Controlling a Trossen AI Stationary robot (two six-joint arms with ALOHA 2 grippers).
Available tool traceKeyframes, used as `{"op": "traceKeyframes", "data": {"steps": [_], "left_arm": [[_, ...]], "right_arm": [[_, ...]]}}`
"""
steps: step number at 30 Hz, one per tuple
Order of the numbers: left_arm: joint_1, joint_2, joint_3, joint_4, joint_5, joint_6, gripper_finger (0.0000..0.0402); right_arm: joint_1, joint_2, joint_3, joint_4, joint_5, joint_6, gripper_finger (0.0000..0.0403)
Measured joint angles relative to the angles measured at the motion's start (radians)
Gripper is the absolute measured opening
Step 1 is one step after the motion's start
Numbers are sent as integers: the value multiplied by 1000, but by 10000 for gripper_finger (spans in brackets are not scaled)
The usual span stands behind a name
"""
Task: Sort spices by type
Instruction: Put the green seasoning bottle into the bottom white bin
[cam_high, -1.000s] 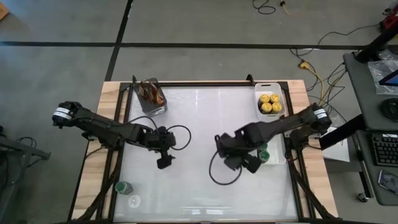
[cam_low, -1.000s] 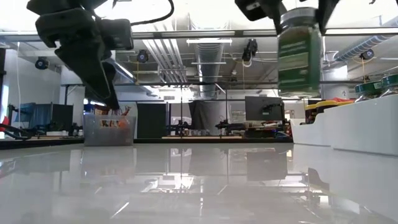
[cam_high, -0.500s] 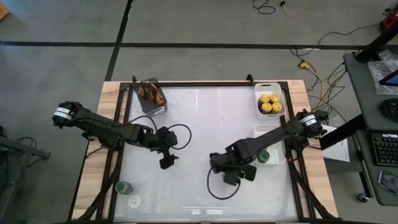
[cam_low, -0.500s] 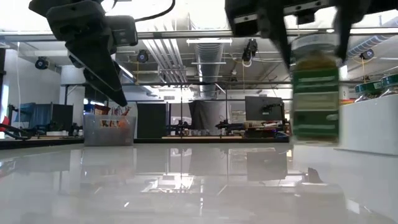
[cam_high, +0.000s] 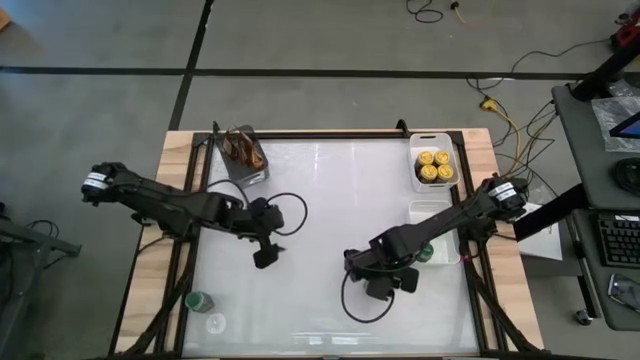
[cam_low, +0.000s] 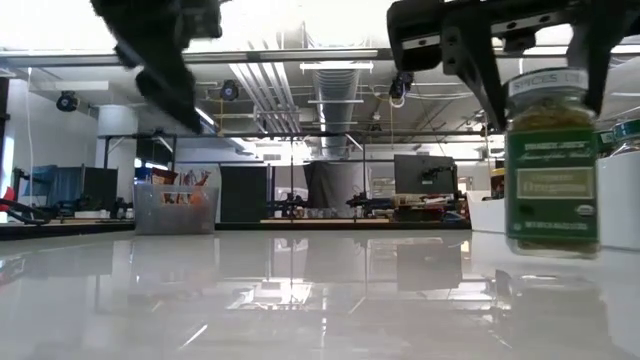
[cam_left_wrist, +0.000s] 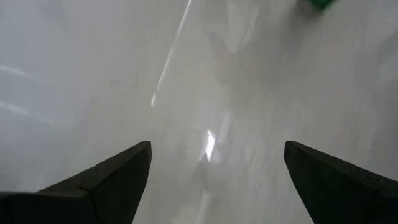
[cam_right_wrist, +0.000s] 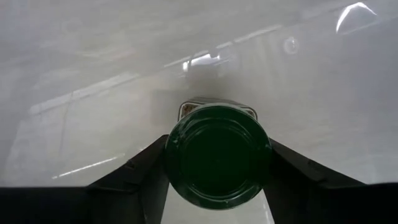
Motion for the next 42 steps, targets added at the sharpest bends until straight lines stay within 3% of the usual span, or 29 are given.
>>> {"op": "traceKeyframes", "data": {"steps": [7,15,28,33,39,42], "left_arm": [[-1,2,104,-34,-144,-10,351],[-2,0,158,-82,-147,-16,351],[-19,0,147,-121,-146,-49,351],[-19,1,147,-126,-146,2,351],[-20,1,147,-137,-142,51,351],[-22,0,147,-154,-109,74,351]], "right_arm": [[0,-2,-31,3,-4,-5,223],[13,-2,-24,12,-1,34,235],[41,-24,63,7,8,152,328],[43,-39,156,51,60,389,343],[45,-56,189,43,226,1026,341],[59,-57,188,0,277,1246,337]]}}
